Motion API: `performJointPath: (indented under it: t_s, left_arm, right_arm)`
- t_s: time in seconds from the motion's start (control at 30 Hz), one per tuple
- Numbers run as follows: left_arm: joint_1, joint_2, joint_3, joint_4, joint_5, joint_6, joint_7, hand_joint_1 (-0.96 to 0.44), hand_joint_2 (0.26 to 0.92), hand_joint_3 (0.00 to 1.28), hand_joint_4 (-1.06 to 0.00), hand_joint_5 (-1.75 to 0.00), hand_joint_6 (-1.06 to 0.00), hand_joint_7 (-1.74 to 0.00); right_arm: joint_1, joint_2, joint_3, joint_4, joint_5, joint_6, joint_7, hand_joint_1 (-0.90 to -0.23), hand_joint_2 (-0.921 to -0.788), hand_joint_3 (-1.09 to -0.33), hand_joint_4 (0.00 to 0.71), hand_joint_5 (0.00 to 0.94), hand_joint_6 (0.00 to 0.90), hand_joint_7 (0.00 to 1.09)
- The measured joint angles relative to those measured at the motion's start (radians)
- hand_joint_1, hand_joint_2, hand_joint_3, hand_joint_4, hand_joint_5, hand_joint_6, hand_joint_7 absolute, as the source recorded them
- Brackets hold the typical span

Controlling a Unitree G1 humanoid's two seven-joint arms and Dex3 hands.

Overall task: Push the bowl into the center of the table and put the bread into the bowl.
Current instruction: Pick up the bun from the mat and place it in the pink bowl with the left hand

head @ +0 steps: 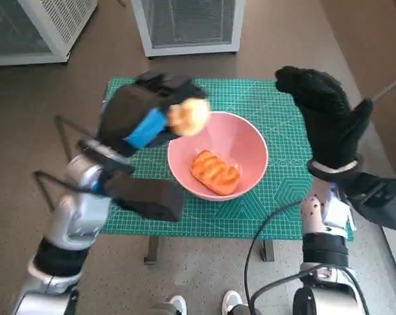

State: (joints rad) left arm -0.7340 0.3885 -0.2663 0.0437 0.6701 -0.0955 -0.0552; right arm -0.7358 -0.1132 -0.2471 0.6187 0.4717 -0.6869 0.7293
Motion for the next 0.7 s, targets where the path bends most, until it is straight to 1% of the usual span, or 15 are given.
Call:
performJointPath:
  t_s: [0.1, 0.2, 0.4, 0.57, 0.63, 0.67, 0.7]
  left_arm:
    - [-0.039, -0.023, -0.028, 0.08, 0.001, -0.039, 0.012, 0.0, 0.92, 0.06, -0.74, -1.09, -0.59, -1.21]
    - [-0.063, -0.047, -0.051, 0.154, 0.0, -0.055, 0.012, 0.0, 0.92, 0.07, -0.73, -1.1, -0.59, -1.23]
    - [-0.085, -0.08, -0.079, 0.256, 0.0, -0.05, -0.007, 0.0, 0.921, 0.08, -0.71, -1.13, -0.57, -1.24]
    - [-0.092, -0.095, -0.089, 0.319, 0.0, -0.044, -0.009, 0.0, 0.921, 0.09, -0.68, -1.18, -0.58, -1.22]
    - [-0.092, -0.099, -0.089, 0.336, -0.001, -0.043, -0.01, 0.0, 0.921, 0.11, -0.65, -1.21, -0.56, -1.23]
    - [-0.092, -0.101, -0.089, 0.342, -0.005, -0.043, -0.011, 0.0, 0.921, 0.15, -0.61, -1.25, -0.53, -1.27]
    - [-0.092, -0.102, -0.089, 0.345, -0.008, -0.042, -0.013, 0.0, 0.921, 0.16, -0.59, -1.26, -0.51, -1.28]
  right_arm:
    - [0.001, -0.002, -0.002, -0.003, 0.0, 0.0, 0.0, -0.592, -0.921, -0.597, 0.232, 0.0, 0.0, 0.57]
    - [0.005, -0.007, -0.004, -0.008, 0.0, 0.0, 0.0, -0.592, -0.921, -0.597, 0.232, 0.0, 0.0, 0.57]
    - [0.011, -0.008, -0.004, -0.019, -0.006, -0.002, -0.008, -0.593, -0.921, -0.595, 0.234, 0.001, -0.001, 0.57]
    - [0.013, -0.009, -0.004, -0.024, -0.009, -0.01, -0.017, -0.587, -0.921, -0.609, 0.235, 0.002, -0.001, 0.55]
    - [0.016, -0.009, -0.004, -0.025, -0.01, -0.014, -0.02, -0.586, -0.921, -0.611, 0.236, 0.002, -0.001, 0.55]
    - [0.017, -0.01, -0.004, -0.026, -0.01, -0.016, -0.022, -0.584, -0.921, -0.613, 0.236, 0.002, -0.001, 0.55]
    - [0.019, -0.011, -0.004, -0.026, -0.011, -0.017, -0.025, -0.583, -0.921, -0.614, 0.236, 0.002, -0.001, 0.54]
